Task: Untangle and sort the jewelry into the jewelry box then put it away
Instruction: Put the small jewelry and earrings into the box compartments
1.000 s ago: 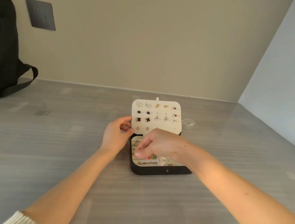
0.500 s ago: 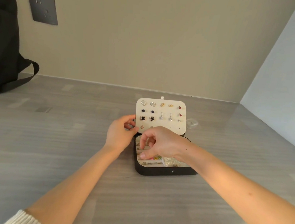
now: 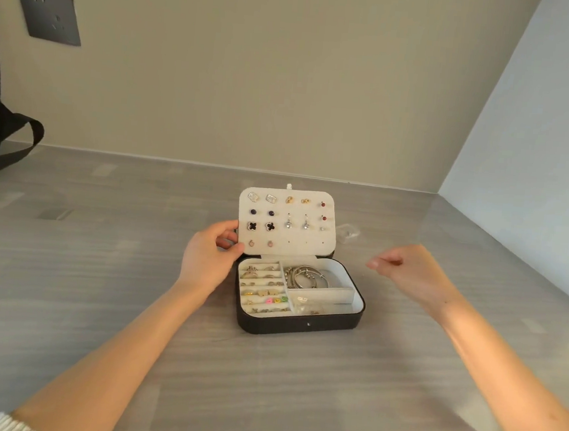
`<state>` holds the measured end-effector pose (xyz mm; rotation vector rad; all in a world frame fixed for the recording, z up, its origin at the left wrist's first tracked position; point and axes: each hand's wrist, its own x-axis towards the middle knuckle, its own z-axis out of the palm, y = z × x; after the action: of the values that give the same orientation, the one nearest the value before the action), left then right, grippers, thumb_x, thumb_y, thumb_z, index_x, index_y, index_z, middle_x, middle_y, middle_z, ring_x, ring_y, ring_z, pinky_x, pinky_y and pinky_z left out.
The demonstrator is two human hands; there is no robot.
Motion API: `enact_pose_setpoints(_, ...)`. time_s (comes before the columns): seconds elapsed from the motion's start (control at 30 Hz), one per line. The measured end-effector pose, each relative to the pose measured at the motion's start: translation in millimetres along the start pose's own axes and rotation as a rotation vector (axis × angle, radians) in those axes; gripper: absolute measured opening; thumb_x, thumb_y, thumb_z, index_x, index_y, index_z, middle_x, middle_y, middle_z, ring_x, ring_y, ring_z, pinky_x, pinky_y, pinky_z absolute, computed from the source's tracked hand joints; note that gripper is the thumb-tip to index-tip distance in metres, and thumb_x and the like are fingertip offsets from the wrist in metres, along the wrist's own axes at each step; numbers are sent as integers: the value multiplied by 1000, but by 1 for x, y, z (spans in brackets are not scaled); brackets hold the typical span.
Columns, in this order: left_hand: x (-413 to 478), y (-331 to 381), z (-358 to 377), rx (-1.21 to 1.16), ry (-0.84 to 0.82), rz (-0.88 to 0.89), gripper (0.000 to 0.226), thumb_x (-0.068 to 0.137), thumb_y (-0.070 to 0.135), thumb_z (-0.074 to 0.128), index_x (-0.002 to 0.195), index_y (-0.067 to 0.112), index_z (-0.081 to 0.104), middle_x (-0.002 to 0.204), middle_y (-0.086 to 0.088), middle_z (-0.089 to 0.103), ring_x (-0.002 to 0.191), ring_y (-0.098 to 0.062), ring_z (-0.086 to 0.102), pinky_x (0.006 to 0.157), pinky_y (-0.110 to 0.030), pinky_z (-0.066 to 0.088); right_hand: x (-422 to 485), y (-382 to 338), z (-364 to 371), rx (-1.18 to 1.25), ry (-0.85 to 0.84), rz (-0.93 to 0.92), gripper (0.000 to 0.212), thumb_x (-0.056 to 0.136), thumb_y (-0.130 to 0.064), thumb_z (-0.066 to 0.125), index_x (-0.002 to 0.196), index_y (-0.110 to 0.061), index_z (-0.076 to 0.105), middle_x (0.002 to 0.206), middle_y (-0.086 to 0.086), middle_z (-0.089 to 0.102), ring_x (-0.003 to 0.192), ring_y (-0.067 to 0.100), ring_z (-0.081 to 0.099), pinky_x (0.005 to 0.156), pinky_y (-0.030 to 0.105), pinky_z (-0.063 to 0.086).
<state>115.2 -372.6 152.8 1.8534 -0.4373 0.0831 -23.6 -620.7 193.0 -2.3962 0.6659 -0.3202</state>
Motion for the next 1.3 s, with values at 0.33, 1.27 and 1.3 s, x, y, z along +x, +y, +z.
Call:
enact_pose_setpoints(0.33,-1,1,-1,13,-5,-12,37,84,5,63,119,18,60,85,11,59,75,-3,54,65,-14,41,8,12,23,-372,107,-175,17,89,-26,59,101,-26,72,92,-4,64,97,19,57,87,29,39)
enact_pose_setpoints(1.27,3,-2,-2,-28,-24,-8,36,82,2,65,113,20,64,82,8,58,74,-11,52,66,-14,42,-37,-119,58,100,-648,-146,4,80,-19,72,76,-20,70,73,-11,63,80,-2,54,79,19,39)
enact_pose_setpoints(1.3,4,-2,-2,-28,-24,-6,36,82,2,65,113,21,64,81,9,58,74,-11,53,66,-14,42,-37,-119,59,82,-648,-141,3,80,-19,73,77,-19,71,72,-13,62,79,-2,52,80,20,38)
